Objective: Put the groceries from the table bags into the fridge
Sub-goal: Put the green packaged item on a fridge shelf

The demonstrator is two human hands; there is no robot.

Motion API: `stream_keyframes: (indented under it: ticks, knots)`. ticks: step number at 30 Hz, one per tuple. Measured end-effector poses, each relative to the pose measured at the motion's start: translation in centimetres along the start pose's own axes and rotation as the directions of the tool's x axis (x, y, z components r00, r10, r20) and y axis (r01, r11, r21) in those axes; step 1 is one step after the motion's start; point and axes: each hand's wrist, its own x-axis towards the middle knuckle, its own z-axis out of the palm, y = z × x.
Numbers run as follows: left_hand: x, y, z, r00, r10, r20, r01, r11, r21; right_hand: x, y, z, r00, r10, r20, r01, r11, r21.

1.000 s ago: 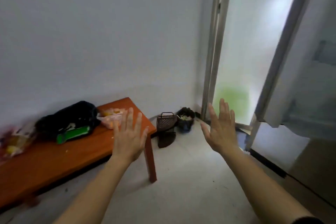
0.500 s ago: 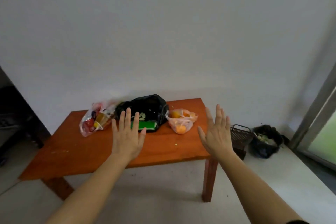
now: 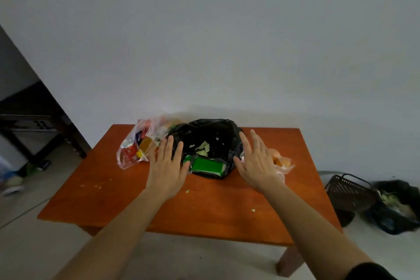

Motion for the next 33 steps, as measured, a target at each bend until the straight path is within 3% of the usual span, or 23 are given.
stream_keyframes:
  ticks: [6, 10, 16, 23, 28, 33]
  knots:
    - [6.9, -3.1, 8.5, 0.984, 0.097, 0.152, -0.09, 0.995, -0.051, 6.9, -1.9, 7.5, 0.982, -0.062, 0.178, 0.062, 0.998, 0.005]
    - [11.5, -5.1, 14.2, 0.946, 0.187, 0.266, -0.149, 0.976, -0.158, 11.2, -3.2, 12.7, 0.946, -0.005, 0.323, 0.012, 1.0, -0.02]
    - [15.5, -7.4, 21.2, 0.815, 0.309, 0.491, -0.232, 0.949, -0.213, 14.5, -4.5, 19.9, 0.868, 0.057, 0.494, -0.023, 0.997, -0.075]
    - [16.1, -7.7, 26.7, 0.706, 0.241, 0.666, -0.08, 0.961, -0.263, 14.4, -3.0, 27.4, 0.793, 0.095, 0.601, -0.051, 0.995, -0.09]
    - [15.2, -7.5, 28.1, 0.709, 0.215, 0.671, -0.115, 0.975, -0.191, 15.0, -1.7, 29.3, 0.835, 0.09, 0.542, -0.042, 0.994, -0.102]
    - [15.6, -7.4, 27.6, 0.716, 0.193, 0.671, -0.057, 0.974, -0.219, 16.1, -1.2, 28.5, 0.766, 0.084, 0.638, -0.102, 0.995, -0.009]
